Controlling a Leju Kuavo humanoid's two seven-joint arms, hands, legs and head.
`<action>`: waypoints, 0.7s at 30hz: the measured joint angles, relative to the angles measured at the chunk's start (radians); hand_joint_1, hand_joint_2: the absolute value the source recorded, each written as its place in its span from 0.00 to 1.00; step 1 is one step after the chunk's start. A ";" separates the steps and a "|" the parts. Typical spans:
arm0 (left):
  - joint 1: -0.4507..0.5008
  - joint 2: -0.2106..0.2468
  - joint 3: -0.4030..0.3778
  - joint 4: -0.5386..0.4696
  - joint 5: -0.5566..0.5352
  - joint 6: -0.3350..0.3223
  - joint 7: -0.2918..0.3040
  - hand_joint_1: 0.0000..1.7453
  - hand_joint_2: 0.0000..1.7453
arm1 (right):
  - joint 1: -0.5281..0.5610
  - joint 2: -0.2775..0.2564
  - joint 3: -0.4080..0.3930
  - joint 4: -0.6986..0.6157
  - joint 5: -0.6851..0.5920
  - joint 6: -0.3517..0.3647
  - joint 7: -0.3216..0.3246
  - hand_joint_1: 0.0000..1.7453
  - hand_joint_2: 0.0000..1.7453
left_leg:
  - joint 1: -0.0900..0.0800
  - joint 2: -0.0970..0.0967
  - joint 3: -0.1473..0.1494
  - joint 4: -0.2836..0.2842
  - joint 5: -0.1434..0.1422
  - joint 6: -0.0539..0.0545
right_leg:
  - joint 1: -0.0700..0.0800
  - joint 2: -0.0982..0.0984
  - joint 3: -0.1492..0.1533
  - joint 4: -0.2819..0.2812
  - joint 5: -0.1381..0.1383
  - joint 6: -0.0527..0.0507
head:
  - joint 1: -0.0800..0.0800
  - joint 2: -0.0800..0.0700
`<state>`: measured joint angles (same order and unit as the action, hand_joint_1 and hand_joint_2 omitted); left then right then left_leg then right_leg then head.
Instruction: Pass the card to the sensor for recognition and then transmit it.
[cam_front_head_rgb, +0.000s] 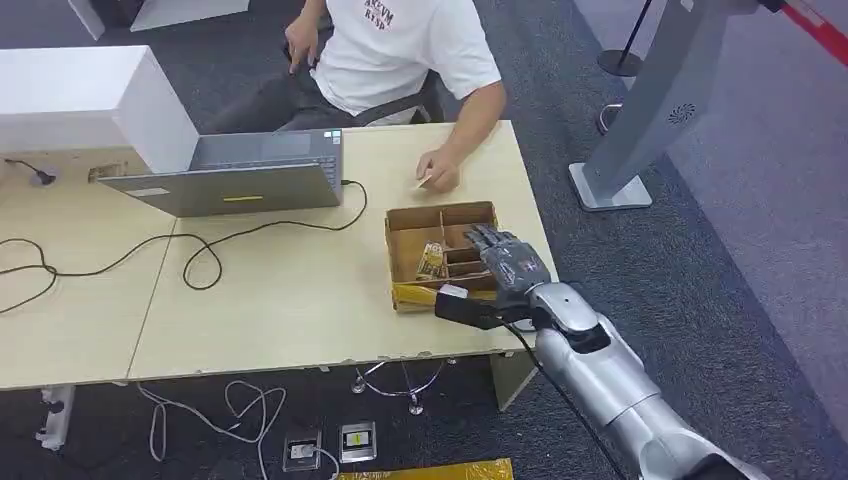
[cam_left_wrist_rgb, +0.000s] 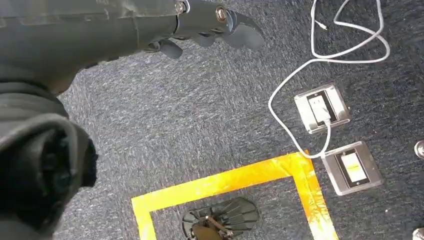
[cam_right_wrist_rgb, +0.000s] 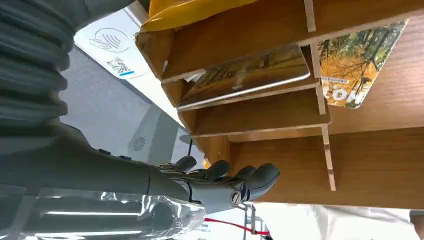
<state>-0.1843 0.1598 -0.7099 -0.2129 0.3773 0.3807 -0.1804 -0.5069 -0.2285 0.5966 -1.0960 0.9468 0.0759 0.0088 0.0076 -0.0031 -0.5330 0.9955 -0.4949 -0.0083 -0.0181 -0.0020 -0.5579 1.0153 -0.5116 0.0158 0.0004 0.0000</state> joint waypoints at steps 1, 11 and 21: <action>0.000 0.000 0.000 0.000 0.000 0.000 0.000 0.00 0.00 | -0.001 0.001 0.000 0.004 -0.001 0.000 0.000 0.00 1.00 | 0.000 0.000 0.000 0.000 0.000 0.000 | 0.000 0.000 0.000 0.000 0.000 0.000 | 0.000 0.000; 0.000 -0.003 -0.005 -0.004 0.009 0.009 -0.003 0.00 0.00 | -0.007 0.008 0.000 0.025 -0.024 -0.074 -0.026 0.00 1.00 | 0.000 0.000 0.000 0.000 0.000 0.000 | 0.000 0.000 0.000 0.000 0.000 0.000 | 0.000 0.000; 0.000 -0.004 -0.006 -0.006 0.030 0.015 -0.011 0.00 0.00 | -0.018 0.019 -0.002 0.026 -0.037 -0.111 -0.043 0.00 1.00 | 0.000 0.000 0.000 0.000 0.000 0.000 | 0.000 0.000 0.000 0.000 0.000 0.000 | 0.000 0.000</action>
<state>-0.1840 0.1556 -0.7160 -0.2186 0.4071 0.3956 -0.1919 -0.5254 -0.2094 0.5951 -1.0704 0.9102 -0.0355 -0.0343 0.0076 -0.0030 -0.5330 0.9954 -0.4949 -0.0083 -0.0181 -0.0018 -0.5579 1.0154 -0.5116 0.0158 0.0000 0.0000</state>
